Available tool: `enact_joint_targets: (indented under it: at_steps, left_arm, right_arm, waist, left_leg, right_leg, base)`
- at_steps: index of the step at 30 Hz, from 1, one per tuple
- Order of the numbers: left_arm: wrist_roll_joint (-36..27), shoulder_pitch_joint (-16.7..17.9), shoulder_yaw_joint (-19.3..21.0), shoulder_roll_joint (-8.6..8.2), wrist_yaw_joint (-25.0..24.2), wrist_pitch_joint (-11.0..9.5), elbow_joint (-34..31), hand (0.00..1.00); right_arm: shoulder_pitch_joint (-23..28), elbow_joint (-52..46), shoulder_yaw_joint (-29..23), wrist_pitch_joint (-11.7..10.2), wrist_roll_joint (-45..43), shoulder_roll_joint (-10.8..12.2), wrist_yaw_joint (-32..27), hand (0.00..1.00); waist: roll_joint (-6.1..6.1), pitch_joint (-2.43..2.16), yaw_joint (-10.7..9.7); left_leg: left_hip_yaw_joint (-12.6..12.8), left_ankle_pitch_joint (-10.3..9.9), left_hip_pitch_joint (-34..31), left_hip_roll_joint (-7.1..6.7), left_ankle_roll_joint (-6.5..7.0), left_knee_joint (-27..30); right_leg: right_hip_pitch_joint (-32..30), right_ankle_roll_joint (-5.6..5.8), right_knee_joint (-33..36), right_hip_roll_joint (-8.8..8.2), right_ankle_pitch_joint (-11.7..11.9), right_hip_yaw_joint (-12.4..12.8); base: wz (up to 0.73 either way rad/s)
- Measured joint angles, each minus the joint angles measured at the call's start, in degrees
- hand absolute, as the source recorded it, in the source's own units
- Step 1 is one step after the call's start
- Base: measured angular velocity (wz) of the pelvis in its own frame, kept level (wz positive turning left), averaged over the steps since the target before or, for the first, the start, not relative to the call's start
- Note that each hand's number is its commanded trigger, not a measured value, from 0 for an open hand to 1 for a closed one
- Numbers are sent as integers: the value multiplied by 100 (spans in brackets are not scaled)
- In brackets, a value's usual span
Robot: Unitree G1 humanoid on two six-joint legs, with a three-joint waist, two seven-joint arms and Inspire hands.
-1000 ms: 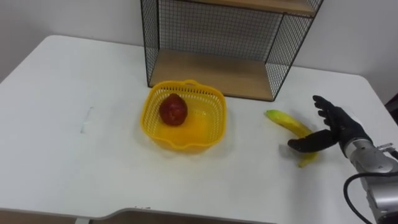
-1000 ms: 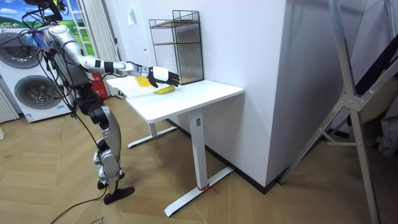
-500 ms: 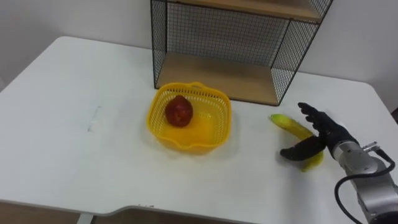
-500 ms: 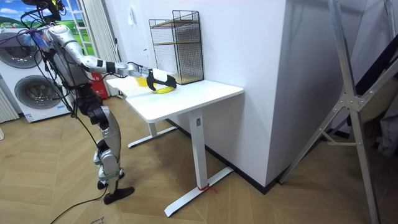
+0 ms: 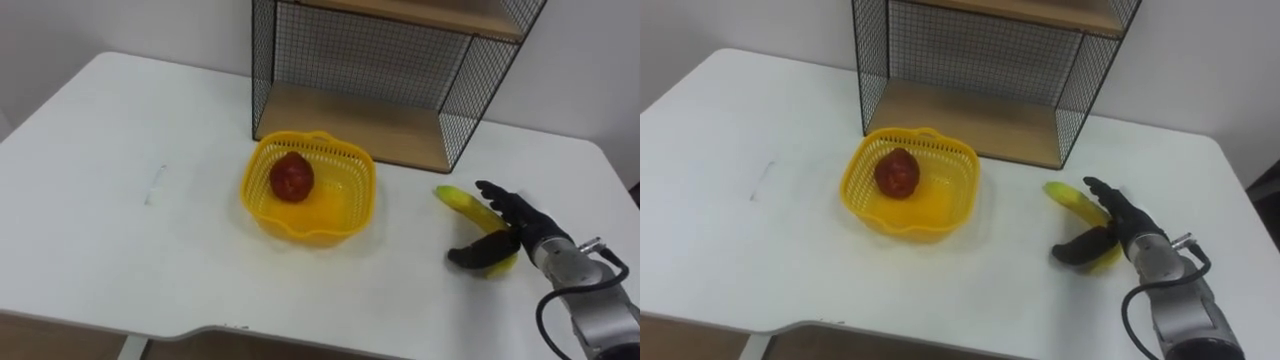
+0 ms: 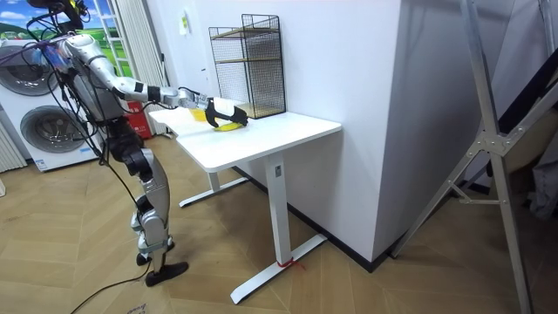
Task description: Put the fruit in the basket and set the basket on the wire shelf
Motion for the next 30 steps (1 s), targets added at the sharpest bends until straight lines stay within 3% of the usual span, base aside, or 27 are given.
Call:
enact_joint_targets:
  at_steps: [9,10,11,12,13,20,24,30]
  left_arm:
    - [17,2,-11,29,-30,3,0,0]
    - [9,2,-9,30,-34,4,0,0]
    - [9,2,-10,30,-35,5,0,0]
    - [8,2,-10,30,-36,10,0,0]
    - [8,4,-10,30,-36,12,1,0]
    - [9,6,-7,30,-35,12,4,0]
    - [8,14,-8,32,-34,13,23,0]
    - [6,11,-8,35,-30,9,98,0]
  right_arm:
    - [1,199,-178,-54,6,74,4,0]
    - [2,207,-205,-52,6,86,5,11]
    - [2,210,-206,-52,6,86,5,62]
    - [5,218,-207,-53,8,86,5,86]
    - [11,228,-207,-53,8,87,4,100]
    - [10,258,-225,-54,-309,79,-322,100]
    - [7,279,-266,-53,-492,68,-553,100]
    - [6,406,-254,-57,-508,37,-615,100]
  waist:
    - [6,-2,-29]
    - [10,-5,-29]
    - [12,-6,-29]
    - [13,-6,-34]
    - [16,-8,-28]
    - [39,-27,-16]
    - [95,-64,-3]
    - [73,-55,8]
  left_leg:
    - [-62,0,-14,-13,0,32]
    - [-71,0,-13,-15,0,33]
    - [-71,0,-13,-15,0,33]
    - [-71,0,-7,-14,0,34]
    - [-76,0,2,-14,0,34]
    - [-112,1,3,-26,2,32]
    - [-143,2,10,-29,2,23]
    - [-143,10,92,-12,-9,-19]
  right_leg:
    - [36,-6,-9,-10,6,-86]
    - [40,-6,-11,-11,5,-90]
    - [40,-6,-11,-11,5,-89]
    - [50,-6,-12,-11,6,-92]
    - [60,-6,-12,-11,5,-88]
    - [67,-6,-15,-14,5,-101]
    - [76,-6,-23,-17,5,-115]
    - [147,-6,-49,-24,4,-109]
  base:
    - [3]
    - [6]
    - [0]
    - [0]
    - [0]
    - [2]
    - [2]
    - [1]
